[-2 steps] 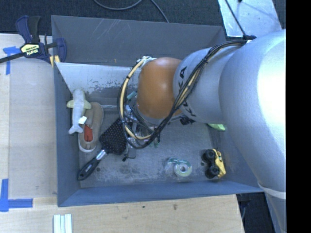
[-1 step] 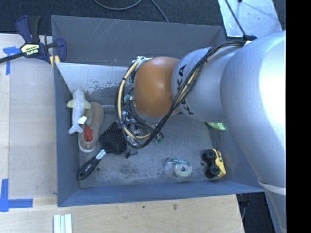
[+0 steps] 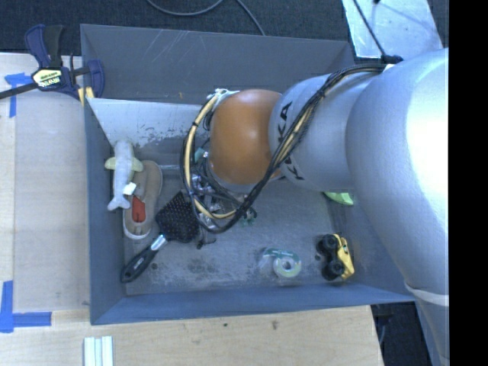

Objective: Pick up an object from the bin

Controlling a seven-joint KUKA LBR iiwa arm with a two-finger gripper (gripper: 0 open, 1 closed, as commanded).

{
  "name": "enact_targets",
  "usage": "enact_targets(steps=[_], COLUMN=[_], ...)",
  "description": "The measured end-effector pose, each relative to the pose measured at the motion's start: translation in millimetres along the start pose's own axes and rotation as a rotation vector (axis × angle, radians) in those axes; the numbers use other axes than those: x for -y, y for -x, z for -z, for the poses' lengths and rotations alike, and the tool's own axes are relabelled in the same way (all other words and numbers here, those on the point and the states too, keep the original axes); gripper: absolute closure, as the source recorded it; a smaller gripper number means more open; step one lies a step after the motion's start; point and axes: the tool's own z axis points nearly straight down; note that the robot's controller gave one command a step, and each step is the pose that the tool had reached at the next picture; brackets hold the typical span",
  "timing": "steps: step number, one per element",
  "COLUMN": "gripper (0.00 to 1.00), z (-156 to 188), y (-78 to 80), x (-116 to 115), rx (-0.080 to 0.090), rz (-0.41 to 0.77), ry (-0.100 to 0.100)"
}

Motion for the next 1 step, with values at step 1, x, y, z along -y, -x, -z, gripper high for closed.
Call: enact_targets(steps=[1], gripper=[1.00], z=[0.0], y=[0.0], x=[0.0], rx=[0.000], rz=[0.000], ry=[0.000])
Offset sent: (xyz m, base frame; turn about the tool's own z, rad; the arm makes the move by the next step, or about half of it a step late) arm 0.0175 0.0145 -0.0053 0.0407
